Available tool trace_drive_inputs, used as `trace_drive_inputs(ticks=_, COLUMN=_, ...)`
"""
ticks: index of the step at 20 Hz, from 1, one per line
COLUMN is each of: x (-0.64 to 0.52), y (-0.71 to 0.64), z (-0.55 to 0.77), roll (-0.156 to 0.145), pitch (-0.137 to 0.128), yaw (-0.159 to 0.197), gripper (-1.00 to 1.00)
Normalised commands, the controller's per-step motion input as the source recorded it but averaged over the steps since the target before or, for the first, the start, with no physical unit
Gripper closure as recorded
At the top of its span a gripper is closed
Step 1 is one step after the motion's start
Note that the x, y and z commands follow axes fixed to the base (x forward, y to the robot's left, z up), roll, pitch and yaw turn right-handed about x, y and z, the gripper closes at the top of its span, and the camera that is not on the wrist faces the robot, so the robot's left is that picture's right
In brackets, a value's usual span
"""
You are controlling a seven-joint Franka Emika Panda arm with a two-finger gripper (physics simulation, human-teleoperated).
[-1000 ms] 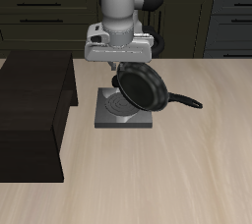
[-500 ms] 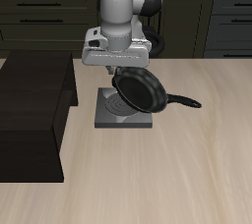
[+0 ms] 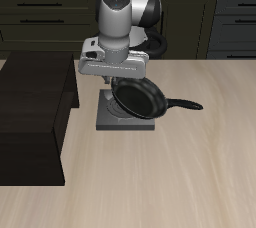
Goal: Place the frypan on the flat stove and turn on the stove
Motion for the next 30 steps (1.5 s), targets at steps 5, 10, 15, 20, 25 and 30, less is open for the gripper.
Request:
trace_drive_inputs(ticks=5, x=-0.17, y=-0.02, z=-0.23, roll=0.017, pitch=0.028, yaw=0.0, gripper=1.0)
trace_drive_inputs(ticks=10, x=-0.08, y=-0.13, z=-0.34, roll=-0.021, pitch=0.067, yaw=-0.014, gripper=1.0)
trace_drive_inputs(ticks=15, x=0.05, y=-0.15, z=-0.13, roll=-0.035, pitch=0.017, yaw=0.01, gripper=1.0)
trace_drive_inputs(ticks=20, x=0.03, y=-0.14, z=-0.14, roll=-0.033, pitch=0.029, yaw=-0.014, gripper=1.0)
trace_drive_inputs(ticks=25, x=-0.14, y=0.01, z=-0.15, roll=0.012, pitch=0.059, yaw=-0.046, gripper=1.0)
trace_drive_inputs(ticks=30, x=-0.24, y=0.21, z=-0.14, roll=0.068, pitch=0.018, yaw=0.009, gripper=1.0)
